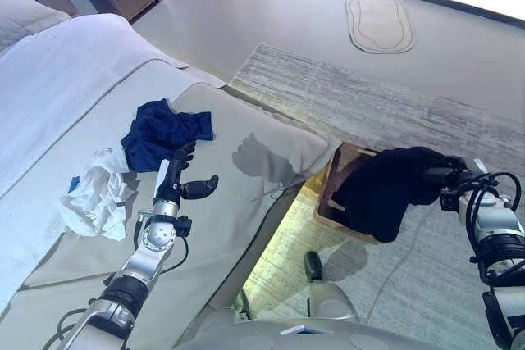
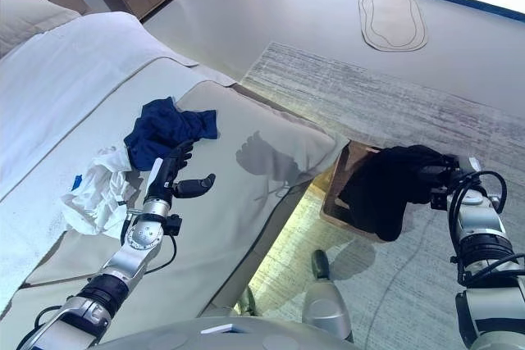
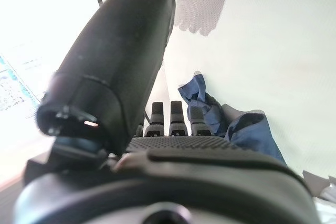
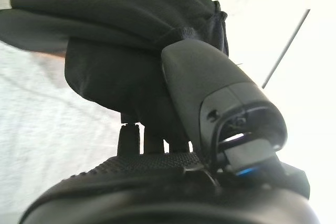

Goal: Pick up the clothes from the bed and place them into the basket

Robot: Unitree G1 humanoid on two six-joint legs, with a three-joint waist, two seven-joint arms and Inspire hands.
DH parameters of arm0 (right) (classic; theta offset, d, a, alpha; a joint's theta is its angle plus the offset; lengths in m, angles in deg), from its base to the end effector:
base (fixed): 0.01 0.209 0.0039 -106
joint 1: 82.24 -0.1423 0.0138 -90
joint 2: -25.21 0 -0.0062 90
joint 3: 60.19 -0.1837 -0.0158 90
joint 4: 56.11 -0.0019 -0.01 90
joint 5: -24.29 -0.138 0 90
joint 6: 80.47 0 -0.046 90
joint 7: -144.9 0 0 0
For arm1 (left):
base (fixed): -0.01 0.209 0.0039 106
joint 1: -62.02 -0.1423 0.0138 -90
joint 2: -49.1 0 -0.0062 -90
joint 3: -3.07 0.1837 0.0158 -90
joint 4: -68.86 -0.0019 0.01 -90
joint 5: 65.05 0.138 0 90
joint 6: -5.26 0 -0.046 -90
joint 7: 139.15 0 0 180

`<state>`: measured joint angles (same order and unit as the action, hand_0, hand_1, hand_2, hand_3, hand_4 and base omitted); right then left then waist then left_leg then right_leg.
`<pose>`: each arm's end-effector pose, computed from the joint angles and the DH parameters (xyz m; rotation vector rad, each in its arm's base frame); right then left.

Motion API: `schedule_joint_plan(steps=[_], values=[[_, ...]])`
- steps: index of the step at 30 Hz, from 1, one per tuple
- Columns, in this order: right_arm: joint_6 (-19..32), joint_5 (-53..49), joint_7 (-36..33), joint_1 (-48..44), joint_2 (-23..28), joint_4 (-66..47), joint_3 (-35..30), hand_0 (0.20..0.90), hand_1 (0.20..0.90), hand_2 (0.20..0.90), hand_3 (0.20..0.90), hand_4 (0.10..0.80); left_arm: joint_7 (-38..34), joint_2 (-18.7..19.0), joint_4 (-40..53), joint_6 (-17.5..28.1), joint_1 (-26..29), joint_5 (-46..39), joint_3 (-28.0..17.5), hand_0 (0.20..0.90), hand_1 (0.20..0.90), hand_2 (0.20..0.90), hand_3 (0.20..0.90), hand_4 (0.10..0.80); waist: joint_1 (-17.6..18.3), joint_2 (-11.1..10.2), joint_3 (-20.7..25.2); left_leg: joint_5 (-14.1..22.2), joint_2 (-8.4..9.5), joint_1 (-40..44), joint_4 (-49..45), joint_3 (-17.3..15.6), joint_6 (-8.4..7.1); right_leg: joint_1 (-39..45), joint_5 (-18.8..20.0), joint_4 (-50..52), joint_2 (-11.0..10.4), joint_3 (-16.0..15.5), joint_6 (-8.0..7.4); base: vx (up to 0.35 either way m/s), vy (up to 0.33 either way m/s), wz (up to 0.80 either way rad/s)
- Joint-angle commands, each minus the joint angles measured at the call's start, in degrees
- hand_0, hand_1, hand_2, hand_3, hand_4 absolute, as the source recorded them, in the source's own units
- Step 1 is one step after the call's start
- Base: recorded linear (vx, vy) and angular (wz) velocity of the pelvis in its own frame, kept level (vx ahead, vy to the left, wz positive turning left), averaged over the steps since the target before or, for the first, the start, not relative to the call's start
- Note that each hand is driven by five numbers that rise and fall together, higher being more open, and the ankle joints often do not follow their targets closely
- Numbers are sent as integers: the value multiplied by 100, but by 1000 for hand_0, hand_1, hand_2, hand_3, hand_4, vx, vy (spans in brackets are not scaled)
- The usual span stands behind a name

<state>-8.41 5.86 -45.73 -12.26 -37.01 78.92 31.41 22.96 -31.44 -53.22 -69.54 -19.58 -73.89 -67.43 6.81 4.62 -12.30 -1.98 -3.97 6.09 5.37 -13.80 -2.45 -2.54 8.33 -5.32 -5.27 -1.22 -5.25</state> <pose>0.2281 -0.3510 0.0572 -0.3912 0.6211 -0.5950 0.2083 0.2102 -0.0114 0.3968 0.1634 0.0934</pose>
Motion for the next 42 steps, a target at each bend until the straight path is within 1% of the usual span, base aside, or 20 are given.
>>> schedule_joint_plan(steps=[1,5,6,7,8,9,12,16,23,29,34,38,42], values=[[823,53,-204,-834,408,53,-33,300,300,300,200,100,-216,251,545,575,550,99,149,900,900,900,900,800,-89,-107,16,393,247,-44,-72,259,25,274,-431,87,228,-193,54,0,0,0],[1014,104,-146,-923,421,84,4,300,300,300,200,100,-248,232,619,563,565,22,152,900,900,900,900,800,-95,-8,-36,379,259,-79,-76,263,3,247,-442,83,202,-193,62,0,0,0],[1056,145,-164,-921,429,56,20,373,373,373,285,185,-236,219,633,557,560,29,142,900,900,900,900,800,-95,15,-50,369,258,-89,-72,265,-4,242,-443,80,196,-201,66,0,0,0],[1058,194,-193,-932,442,35,29,418,418,418,337,237,-220,214,633,565,559,28,140,900,900,900,900,800,-94,32,-57,363,259,-100,-69,268,-11,233,-444,79,192,-208,68,-31,5,4],[1096,268,-267,-933,453,19,32,759,759,759,735,635,-206,201,656,564,550,29,142,900,900,900,900,800,-95,61,-75,353,256,-115,-65,271,-30,230,-450,73,179,-224,66,-22,4,5],[1099,301,-269,-920,448,7,28,900,900,900,900,800,-205,195,658,570,539,29,143,900,900,900,900,800,-94,68,-75,351,255,-117,-62,274,-34,233,-453,68,178,-231,65,-10,3,8],[1080,412,-250,-883,447,-104,51,900,900,900,900,800,-156,184,683,579,487,13,123,900,900,900,900,800,-103,78,-65,342,261,-121,-51,304,-45,240,-455,51,180,-239,70,10,-7,9],[1073,503,-292,-827,438,-220,66,900,900,900,900,800,-104,197,711,581,449,16,156,900,900,900,900,800,-126,37,-37,347,253,-114,-47,351,-44,268,-466,44,195,-249,76,5,-6,1],[1074,716,-329,-753,404,-173,43,900,900,900,900,800,-145,168,712,561,450,49,200,900,900,900,900,800,-124,-28,-11,330,190,-98,-49,304,-55,282,-477,54,212,-284,87,6,-3,1],[957,884,-286,-734,422,-155,80,900,900,900,900,800,-153,162,703,632,420,40,188,900,900,900,900,800,-134,-50,-7,306,148,-93,-47,270,-80,299,-487,58,206,-319,97,9,-1,2],[983,887,-213,-671,427,-158,78,900,900,900,900,800,-166,145,726,615,379,57,180,900,900,900,900,800,-175,-91,36,312,127,-40,-46,317,-88,380,-519,69,201,-363,117,28,-1,4],[1051,718,-48,-735,457,-267,126,900,900,900,900,800,-169,136,704,524,380,61,169,900,900,900,900,800,-236,-144,49,309,124,-17,-80,399,-96,444,-545,89,191,-397,144,13,-3,3],[1323,358,156,-872,410,-508,230,900,900,900,900,800,-195,65,560,254,337,27,166,900,900,900,900,800,-335,-229,82,315,111,3,-157,523,-111,532,-606,144,173,-477,198,22,-15,6]])
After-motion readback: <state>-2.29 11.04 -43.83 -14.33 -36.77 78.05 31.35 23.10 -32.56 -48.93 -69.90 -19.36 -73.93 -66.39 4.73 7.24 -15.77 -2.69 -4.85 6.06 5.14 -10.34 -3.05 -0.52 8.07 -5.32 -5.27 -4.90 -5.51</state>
